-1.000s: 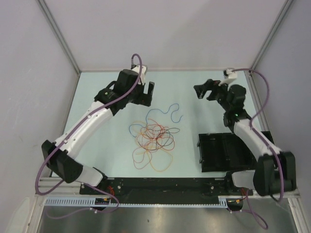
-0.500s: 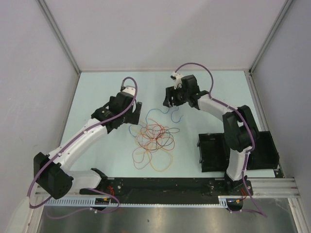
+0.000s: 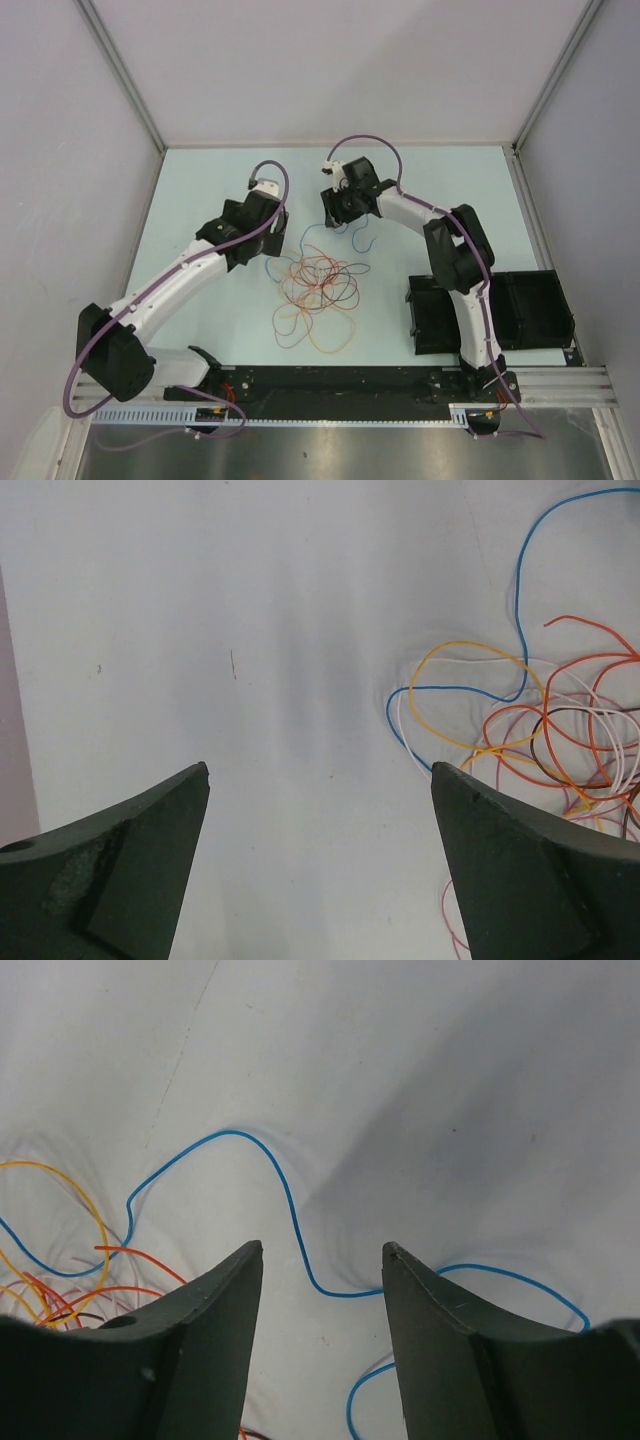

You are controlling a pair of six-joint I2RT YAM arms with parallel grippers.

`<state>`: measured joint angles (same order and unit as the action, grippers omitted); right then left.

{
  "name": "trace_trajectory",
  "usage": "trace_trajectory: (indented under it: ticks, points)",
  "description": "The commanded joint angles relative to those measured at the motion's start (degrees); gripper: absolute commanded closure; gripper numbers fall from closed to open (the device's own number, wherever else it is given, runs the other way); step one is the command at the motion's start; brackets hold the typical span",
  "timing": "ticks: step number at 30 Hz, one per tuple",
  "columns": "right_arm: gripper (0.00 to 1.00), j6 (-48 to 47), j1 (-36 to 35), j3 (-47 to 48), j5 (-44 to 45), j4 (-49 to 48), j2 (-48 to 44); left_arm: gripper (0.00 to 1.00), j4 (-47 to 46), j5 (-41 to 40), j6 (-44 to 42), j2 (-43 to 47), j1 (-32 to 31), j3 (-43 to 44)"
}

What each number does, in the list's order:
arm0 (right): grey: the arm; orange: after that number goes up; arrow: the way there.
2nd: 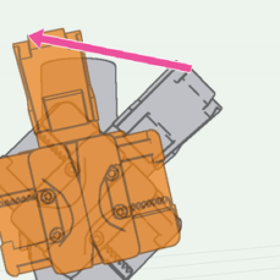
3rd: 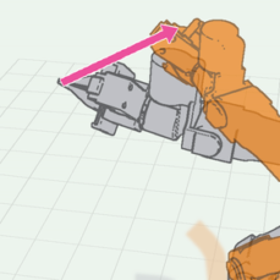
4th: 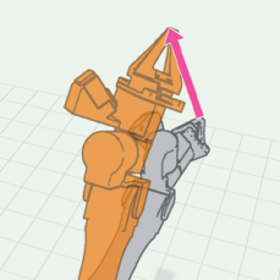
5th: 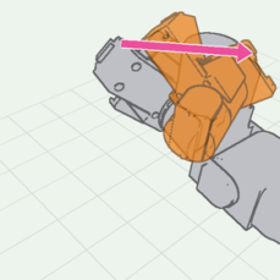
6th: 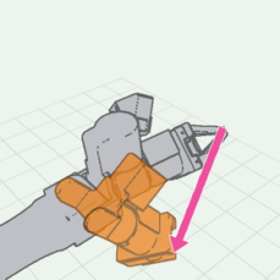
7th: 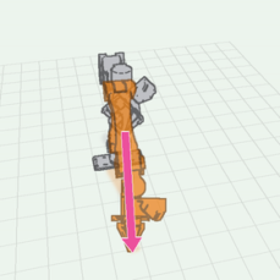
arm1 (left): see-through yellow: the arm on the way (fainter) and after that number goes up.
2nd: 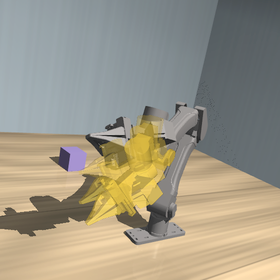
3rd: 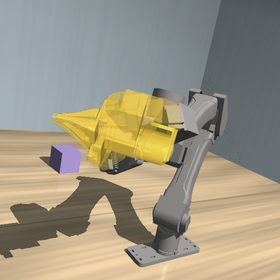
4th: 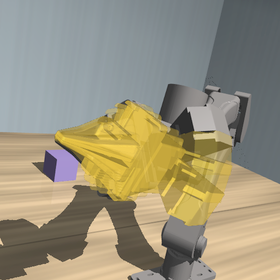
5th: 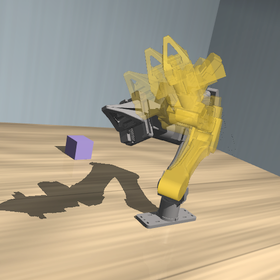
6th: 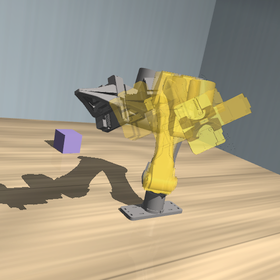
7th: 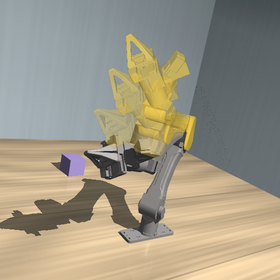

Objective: Untangle the cables

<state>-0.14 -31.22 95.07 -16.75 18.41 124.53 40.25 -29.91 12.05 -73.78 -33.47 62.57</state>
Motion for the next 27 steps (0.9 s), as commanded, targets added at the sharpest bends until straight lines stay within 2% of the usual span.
trace_trajectory:
  ticks: [1, 11, 17, 18, 20, 21, 27]
  points:
    - [0.48, -2.49, -0.42, 3.81, 1.99, 2.59, 1.42, 0.03, 0.62, -2.17, 0.43, -0.75, -0.01, -0.08]
    - [0.51, -4.08, -1.91, 3.81, 0.93, 2.86, 3.17, 0.04, 0.62, -2.52, 0.34, -0.58, 0.16, -0.16]
    - [0.76, -4.08, -2.88, 4.95, 3.30, 2.59, 3.97, 0.04, 0.71, -2.61, 0.43, -0.75, 0.08, -0.16]
    - [0.88, -3.99, -3.05, 5.74, 4.52, 2.77, 3.97, 0.04, 0.71, -2.96, 0.34, -0.75, 0.08, -0.25]
    - [0.97, -3.55, -3.14, 6.62, 5.32, 3.64, 3.27, 0.04, 0.71, -3.13, 0.25, -0.75, 0.08, -0.34]
    - [1.00, -3.03, -3.14, 7.14, 6.20, 4.17, 2.65, 0.04, 0.71, -3.05, 0.25, -0.75, 0.08, -0.34]
    - [1.00, 1.01, -2.27, 12.68, 10.86, 8.73, -7.27, 0.04, 0.80, -3.58, 0.34, -0.67, 0.08, -0.34]
